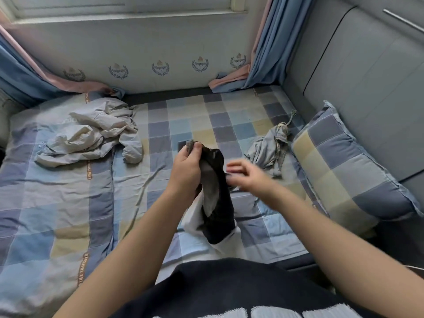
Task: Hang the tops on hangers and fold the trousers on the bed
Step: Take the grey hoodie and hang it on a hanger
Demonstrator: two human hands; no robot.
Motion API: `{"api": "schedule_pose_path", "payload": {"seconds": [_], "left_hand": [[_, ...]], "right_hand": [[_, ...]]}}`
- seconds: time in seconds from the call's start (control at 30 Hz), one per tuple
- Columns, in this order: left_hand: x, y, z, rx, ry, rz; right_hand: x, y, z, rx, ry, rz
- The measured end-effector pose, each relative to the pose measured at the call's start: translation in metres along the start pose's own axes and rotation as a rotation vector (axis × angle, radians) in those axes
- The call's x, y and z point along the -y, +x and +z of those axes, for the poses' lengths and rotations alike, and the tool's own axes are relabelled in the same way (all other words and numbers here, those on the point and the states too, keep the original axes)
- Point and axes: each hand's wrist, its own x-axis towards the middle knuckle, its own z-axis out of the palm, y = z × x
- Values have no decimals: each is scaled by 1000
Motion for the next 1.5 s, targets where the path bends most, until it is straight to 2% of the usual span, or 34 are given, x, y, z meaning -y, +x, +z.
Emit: {"api": "schedule_pose_path", "payload": {"seconds": [0.07, 0.17, 0.3, 0.37, 0.43, 0.57, 0.67, 0.73, 0.77, 0.8, 0.93, 1.03, 1.1, 1.23, 1.3, 1.4, 1.43, 1.5], "left_hand": [[-6, -6, 2, -5, -139, -99], [-20, -10, 3, 17, -191, -128], [-35, -6, -2, -22, -213, -106], [-41, 1, -13, -64, -239, -61], [-44, 8, -26, -68, -163, -23], [-22, 7, -38, 54, 391, 18], [12, -16, -32, 189, 583, -53], [31, -28, -21, 308, 564, -82], [39, -28, -15, 318, 534, -41], [45, -26, -9, 288, 499, 17], [52, -4, 4, 1, 424, 154], [49, 7, -1, -37, 286, 125], [44, 10, -4, -53, 129, 11], [32, 15, -13, -98, -54, -141], [24, 16, -15, -119, -79, -159], [12, 18, -17, -129, -174, -206], [8, 18, -17, -125, -210, -229], [-1, 18, -16, -114, -261, -287]], "right_hand": [[-37, -1, 13, 98, -78, 96], [-73, 4, 38, 182, -164, 185], [-80, 17, 48, -50, -429, 83], [-70, 20, 38, -110, -449, 66], [-53, 21, 27, -135, -324, 72], [5, 26, 21, -244, 17, 90], [48, 26, 23, -267, 343, 118], [66, 21, 26, -229, 511, 140], [73, 19, 28, -199, 570, 142], [78, 16, 30, -163, 617, 135], [90, 10, 28, -89, 717, 97], [86, 5, 15, -48, 745, 43], [73, 3, 4, -44, 638, -24], [22, -1, -13, -87, 141, -86], [-16, -7, -12, 18, -22, -14], [-68, -19, 10, 221, -103, 77], [-80, -21, 20, 220, -179, 83], [-95, -17, 36, 99, -350, 75]]}}
